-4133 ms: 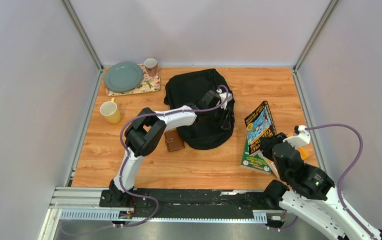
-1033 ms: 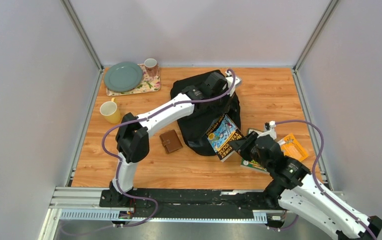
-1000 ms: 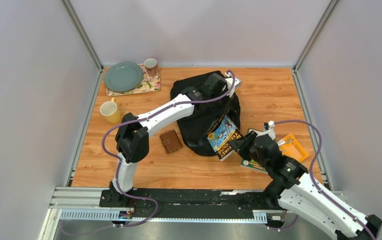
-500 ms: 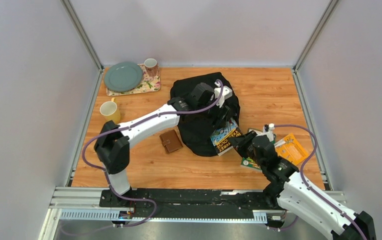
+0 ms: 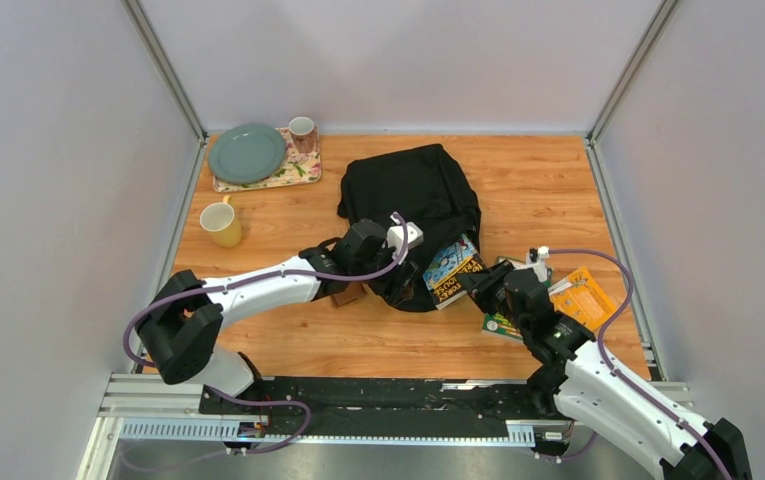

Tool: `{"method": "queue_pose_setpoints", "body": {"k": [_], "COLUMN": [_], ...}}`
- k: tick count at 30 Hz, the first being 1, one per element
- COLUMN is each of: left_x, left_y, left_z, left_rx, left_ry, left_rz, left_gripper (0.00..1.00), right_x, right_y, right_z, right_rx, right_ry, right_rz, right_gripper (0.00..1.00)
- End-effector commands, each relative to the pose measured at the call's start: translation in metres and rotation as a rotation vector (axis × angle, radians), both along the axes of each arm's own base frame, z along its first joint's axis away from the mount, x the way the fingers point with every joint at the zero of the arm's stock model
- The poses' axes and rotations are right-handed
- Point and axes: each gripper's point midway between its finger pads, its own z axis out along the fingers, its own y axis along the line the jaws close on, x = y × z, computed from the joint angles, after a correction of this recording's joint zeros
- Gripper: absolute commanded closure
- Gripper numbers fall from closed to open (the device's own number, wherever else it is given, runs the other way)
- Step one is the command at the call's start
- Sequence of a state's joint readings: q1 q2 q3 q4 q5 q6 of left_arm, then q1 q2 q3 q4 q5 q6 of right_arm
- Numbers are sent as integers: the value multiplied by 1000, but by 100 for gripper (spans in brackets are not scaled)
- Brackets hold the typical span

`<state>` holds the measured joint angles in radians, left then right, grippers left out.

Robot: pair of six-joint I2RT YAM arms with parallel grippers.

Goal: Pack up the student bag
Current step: Place the book in the student bag.

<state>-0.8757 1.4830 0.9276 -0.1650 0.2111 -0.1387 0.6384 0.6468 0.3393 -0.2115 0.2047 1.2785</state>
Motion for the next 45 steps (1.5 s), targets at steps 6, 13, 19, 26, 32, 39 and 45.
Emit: {"method": "queue_pose_setpoints", "body": {"k": [6,13,19,26,32,39,45], "left_x": [28,37,34,44,46,41,38], "left_y": [-19,-22,-26,-24,-24,-34,-45], "left_z": [24,8,2,-12,-14,13,41], "left_rx": [-151,-97,-87,-14,2,-55,-108], "left_ry": [-195,-252,-264,-285,-278,-275,-281], "left_rz": [34,25,4,23,24,-11,-50], "left_gripper": [22,21,23,53,87,100,100], "right_x": [12,12,12,11,7,5,3], "right_y": [11,12,14,15,13,11,16], "right_z": [50,52,50,54,57,53,50], "right_rx": [117,121,106,104,110,108,102], "right_ry": [-136,-135,-126,-130,-135,-121,-102], "right_rz": [7,12,24,33,35,36,58], "right_gripper": [100,100,100,100,100,100,100]}}
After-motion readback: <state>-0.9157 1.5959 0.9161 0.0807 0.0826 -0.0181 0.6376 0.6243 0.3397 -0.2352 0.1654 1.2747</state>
